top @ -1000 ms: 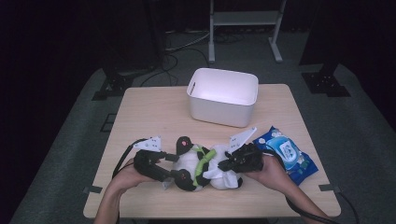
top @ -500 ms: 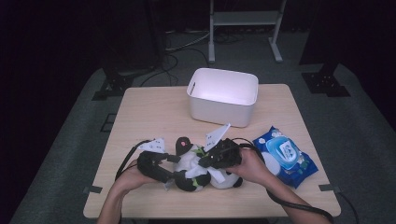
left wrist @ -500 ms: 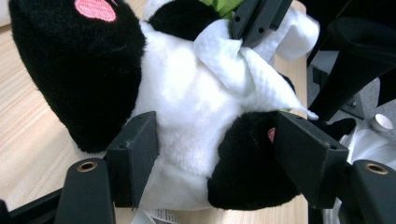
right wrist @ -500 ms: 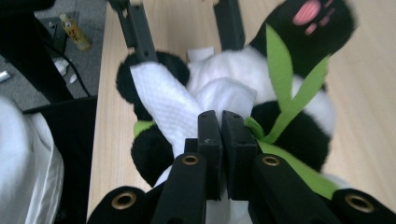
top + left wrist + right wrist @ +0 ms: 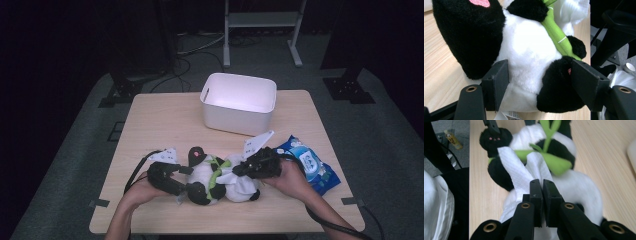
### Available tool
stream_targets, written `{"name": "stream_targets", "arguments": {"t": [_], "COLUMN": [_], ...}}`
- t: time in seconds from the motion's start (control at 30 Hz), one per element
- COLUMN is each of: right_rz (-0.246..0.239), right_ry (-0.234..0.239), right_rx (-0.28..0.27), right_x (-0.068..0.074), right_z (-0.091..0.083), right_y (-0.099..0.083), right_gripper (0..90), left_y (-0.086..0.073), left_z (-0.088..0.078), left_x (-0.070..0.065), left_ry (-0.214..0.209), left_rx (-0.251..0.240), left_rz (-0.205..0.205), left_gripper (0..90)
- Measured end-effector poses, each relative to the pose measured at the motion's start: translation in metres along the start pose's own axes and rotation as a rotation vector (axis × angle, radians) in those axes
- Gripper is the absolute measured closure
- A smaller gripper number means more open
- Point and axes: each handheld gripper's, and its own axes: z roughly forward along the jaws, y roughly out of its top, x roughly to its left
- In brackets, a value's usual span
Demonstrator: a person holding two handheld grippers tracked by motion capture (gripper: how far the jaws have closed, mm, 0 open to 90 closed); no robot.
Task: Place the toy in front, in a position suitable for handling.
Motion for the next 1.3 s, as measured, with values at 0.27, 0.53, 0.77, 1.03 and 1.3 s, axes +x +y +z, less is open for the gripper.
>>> {"name": "stream_targets", "arguments": {"t": [0.27,0.53,0.77,1.03,1.3], "right_rz": [0.064,0.067,0.012,-0.017,0.005], "right_ry": [-0.033,-0.050,-0.123,-0.187,-0.209], "right_rx": [-0.015,-0.023,0.004,0.044,0.065], "right_x": [-0.009,-0.003,0.013,0.021,0.021], "right_z": [-0.012,-0.010,-0.007,-0.007,-0.004], "right_y": [-0.024,-0.035,-0.037,-0.039,-0.049], "right_gripper": [85.1,71.3,56.2,49.1,57.9], "left_y": [0.000,0.000,0.000,0.000,0.000], "left_z": [0.000,-0.001,-0.001,-0.001,-0.001], "left_x": [0.001,0.001,0.000,0.000,0.000], "left_ry": [-0.001,-0.001,0.000,0.000,-0.002], "left_rx": [0.005,0.008,0.010,0.012,0.015], "left_rz": [0.000,-0.004,-0.005,-0.009,-0.007], "left_gripper": [30.4,30.1,30.0,29.8,29.9]}}
